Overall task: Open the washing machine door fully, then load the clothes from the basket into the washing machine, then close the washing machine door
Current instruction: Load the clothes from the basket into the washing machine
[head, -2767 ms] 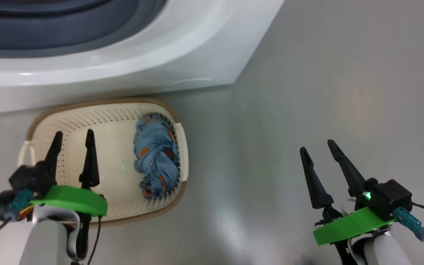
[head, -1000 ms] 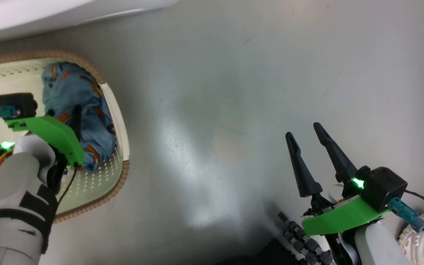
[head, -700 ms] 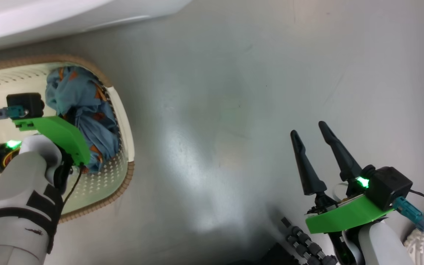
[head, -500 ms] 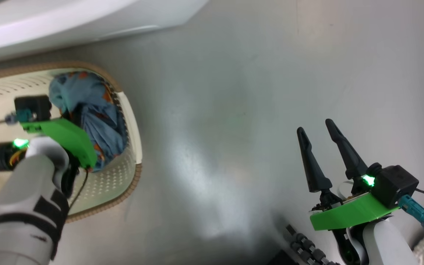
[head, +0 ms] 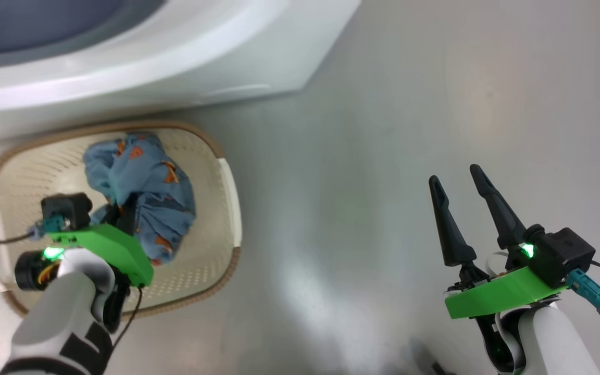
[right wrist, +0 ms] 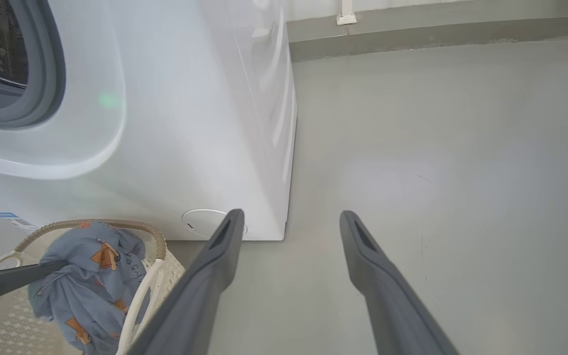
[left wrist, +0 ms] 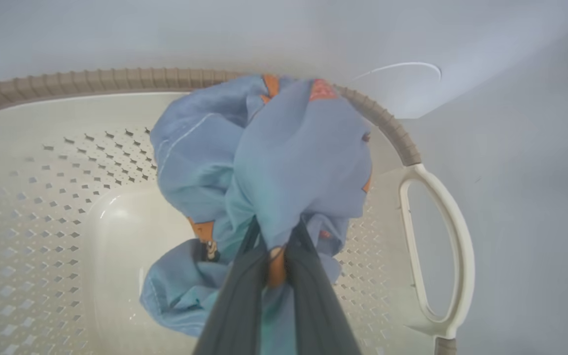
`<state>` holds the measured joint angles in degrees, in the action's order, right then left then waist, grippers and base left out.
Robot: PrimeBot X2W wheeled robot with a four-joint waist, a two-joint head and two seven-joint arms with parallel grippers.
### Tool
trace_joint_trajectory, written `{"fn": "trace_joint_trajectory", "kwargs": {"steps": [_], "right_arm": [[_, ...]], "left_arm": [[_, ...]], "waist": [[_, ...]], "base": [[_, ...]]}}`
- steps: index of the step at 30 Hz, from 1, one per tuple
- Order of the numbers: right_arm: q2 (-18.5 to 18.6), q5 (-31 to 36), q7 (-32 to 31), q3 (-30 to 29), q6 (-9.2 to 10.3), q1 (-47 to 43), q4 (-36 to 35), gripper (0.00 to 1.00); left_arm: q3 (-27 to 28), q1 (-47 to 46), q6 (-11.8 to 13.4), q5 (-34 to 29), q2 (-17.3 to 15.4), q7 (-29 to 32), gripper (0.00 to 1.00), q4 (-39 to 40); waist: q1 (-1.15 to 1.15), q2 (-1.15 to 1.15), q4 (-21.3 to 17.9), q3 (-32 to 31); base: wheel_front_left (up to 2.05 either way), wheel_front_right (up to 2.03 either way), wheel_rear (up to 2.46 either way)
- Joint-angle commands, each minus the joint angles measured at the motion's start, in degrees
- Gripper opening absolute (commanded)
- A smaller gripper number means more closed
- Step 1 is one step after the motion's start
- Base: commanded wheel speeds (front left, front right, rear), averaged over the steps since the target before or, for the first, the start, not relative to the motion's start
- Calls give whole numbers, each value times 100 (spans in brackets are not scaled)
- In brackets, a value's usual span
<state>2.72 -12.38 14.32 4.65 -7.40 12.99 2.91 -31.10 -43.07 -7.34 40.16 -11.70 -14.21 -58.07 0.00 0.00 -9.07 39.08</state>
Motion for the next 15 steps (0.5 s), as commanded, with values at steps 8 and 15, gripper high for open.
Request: {"fn": "trace_joint_trajectory", "kwargs": {"steps": [8,15], "right_arm": [[42,195,68,34,-9,-155,47,100],[121,155,68,13,-9,-319,133,100]], "left_arm": [[852,1044,88,-356,-224,-77,0,1197],[1548,1891,242,-848,-174,-78,0,2365]], "waist": [[0,0,566,-1121],[0,0,774,-1794]], "base": [[0,0,0],[0,0,0]]}}
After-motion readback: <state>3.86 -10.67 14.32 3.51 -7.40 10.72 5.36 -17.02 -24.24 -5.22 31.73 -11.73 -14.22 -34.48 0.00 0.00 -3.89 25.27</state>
